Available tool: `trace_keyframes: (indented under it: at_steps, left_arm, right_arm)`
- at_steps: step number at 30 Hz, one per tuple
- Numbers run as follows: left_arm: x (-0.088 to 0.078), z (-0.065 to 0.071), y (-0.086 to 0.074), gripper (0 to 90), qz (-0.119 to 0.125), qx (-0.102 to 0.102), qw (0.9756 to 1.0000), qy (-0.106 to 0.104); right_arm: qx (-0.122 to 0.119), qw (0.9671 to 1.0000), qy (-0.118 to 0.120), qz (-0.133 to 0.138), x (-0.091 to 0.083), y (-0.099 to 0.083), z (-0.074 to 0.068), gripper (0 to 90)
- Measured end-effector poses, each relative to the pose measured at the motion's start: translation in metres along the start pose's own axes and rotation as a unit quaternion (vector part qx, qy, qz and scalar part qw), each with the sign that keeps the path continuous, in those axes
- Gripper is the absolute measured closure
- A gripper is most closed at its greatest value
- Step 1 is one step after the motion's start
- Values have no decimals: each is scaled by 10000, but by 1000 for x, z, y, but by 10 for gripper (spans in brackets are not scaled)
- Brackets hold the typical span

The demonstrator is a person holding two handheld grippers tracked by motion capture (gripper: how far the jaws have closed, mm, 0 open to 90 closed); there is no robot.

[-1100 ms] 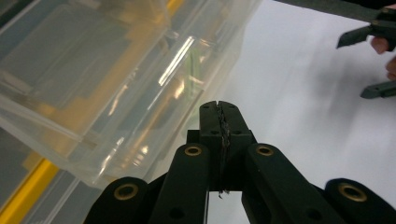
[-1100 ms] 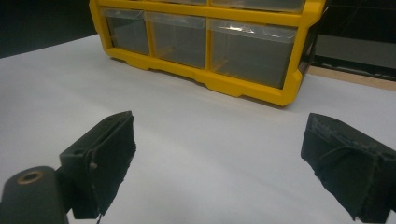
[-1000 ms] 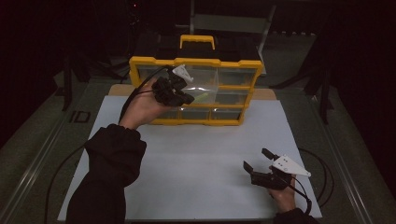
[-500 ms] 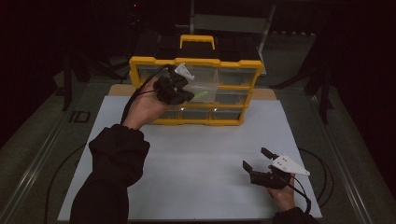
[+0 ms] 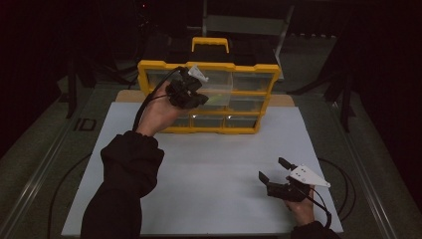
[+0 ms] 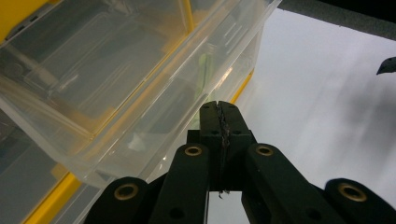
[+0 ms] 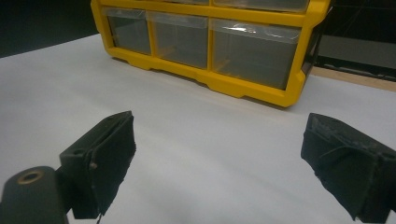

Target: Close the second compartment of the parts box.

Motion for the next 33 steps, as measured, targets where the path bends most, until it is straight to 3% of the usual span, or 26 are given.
trace_keyframes:
  at_steps: [18, 33]
  left_arm:
    - [7, -8, 2, 900, -29, -109, 9999, 96]
    - [15, -15, 1, 900, 5, -337, 9993, 144]
  right_arm:
    - [2, 10000, 0, -5, 0, 0, 0, 98]
    - [-10, 10000, -7, -4, -1, 0, 0, 98]
Point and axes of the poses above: each handheld gripper's, and its own axes: x roughly forward along the jaws, y roughly out of its top, z roughly to its right, the point moved 6 cm from there along x, roughly forward along the jaws
